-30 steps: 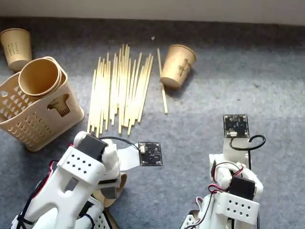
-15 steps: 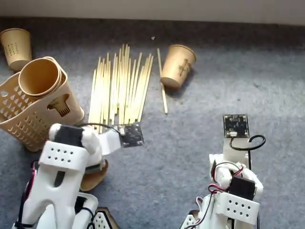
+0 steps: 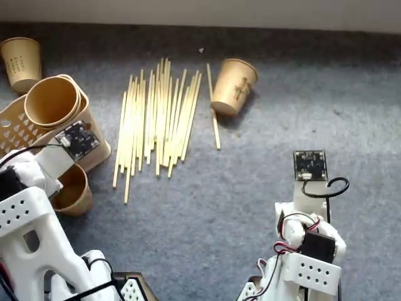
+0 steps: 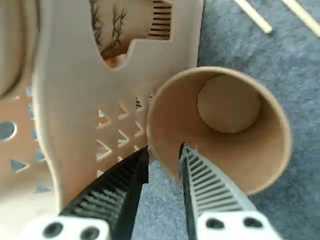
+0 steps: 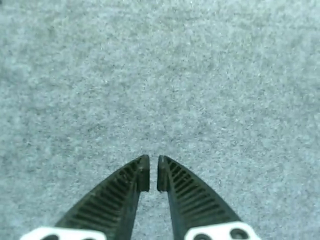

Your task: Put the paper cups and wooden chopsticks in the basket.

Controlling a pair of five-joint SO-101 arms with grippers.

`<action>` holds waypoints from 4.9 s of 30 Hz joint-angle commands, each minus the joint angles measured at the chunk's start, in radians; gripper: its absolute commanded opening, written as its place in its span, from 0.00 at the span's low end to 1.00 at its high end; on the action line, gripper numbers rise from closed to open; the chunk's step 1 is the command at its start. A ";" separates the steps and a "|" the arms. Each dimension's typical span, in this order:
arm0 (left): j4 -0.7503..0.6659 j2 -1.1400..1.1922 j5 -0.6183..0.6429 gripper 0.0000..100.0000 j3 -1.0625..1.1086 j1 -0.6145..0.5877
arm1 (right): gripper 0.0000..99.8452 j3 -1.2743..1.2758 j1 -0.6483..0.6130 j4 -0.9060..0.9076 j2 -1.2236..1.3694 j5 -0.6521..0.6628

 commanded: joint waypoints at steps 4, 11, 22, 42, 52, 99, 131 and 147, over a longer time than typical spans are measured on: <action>-0.160 -0.004 -0.032 0.12 0.156 -0.111 | 0.05 -0.007 -0.035 0.010 -0.012 -0.009; -0.140 -0.007 0.051 0.12 0.188 -0.114 | 0.05 -0.007 -0.036 0.010 -0.012 -0.009; -0.002 -0.004 0.520 0.12 0.197 0.088 | 0.05 -0.007 -0.036 0.010 -0.012 -0.009; 0.213 -0.013 0.776 0.00 -0.262 0.455 | 0.05 0.018 -0.035 0.002 -0.016 -0.009; 0.394 -0.001 0.967 0.00 -0.943 0.524 | 0.05 0.019 -0.035 0.002 -0.016 -0.009; 0.443 0.697 1.355 0.08 -1.245 0.240 | 0.05 0.019 -0.030 0.002 -0.015 -0.009; 0.313 0.697 1.217 0.16 -1.718 0.424 | 0.05 0.019 -0.035 0.002 -0.016 -0.011; -0.264 1.119 1.211 0.15 -1.353 0.883 | 0.05 0.021 -0.035 0.001 -0.016 -0.011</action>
